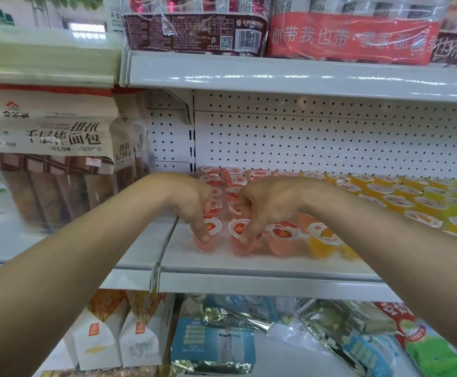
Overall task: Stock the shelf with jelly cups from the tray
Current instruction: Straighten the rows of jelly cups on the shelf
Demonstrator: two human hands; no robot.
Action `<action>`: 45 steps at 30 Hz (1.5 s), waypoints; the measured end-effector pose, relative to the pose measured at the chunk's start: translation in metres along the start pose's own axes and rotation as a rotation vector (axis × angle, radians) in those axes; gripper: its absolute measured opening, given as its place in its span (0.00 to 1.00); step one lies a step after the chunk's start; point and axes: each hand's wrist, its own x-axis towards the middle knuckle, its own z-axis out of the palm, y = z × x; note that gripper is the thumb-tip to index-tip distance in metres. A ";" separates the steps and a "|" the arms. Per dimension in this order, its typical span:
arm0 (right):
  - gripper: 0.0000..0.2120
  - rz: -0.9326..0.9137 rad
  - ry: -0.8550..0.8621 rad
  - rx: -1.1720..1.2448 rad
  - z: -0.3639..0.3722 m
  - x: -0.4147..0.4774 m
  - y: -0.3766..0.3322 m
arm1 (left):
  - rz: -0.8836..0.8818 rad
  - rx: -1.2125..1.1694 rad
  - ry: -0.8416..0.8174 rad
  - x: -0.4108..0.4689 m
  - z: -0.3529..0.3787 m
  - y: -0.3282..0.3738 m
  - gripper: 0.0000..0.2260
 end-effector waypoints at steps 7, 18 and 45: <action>0.17 0.122 0.213 0.140 -0.027 0.012 0.024 | -0.107 -0.248 0.196 0.016 -0.024 -0.025 0.18; 0.24 0.155 0.099 0.157 -0.003 0.049 0.021 | -0.080 -0.398 0.064 0.056 -0.009 -0.022 0.13; 0.16 0.276 0.366 0.250 -0.015 0.153 0.065 | -0.096 -0.368 0.355 0.151 -0.029 -0.050 0.18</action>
